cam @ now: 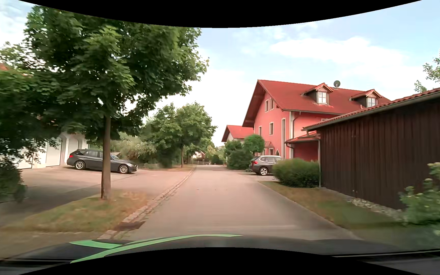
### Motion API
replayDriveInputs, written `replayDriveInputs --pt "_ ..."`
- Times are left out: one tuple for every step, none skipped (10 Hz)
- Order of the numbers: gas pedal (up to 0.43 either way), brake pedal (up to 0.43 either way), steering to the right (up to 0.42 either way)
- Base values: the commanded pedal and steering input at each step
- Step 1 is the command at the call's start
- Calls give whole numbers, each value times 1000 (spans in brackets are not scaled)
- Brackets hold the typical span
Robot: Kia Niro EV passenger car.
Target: Follow the waypoints while adhering to traffic rules and regulations
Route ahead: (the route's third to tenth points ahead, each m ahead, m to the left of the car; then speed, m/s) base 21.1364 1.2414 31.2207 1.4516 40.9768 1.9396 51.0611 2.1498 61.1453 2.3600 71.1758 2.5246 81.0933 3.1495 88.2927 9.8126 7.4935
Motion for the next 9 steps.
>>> replayDriveInputs --pt "47 0 -12" --pt "39 0 -13" --pt "28 0 -12" --pt "20 0 -13" --pt "20 0 -14" --pt "20 0 -14" --pt "20 0 -14" --pt "20 0 -14" --pt "20 0 -14"
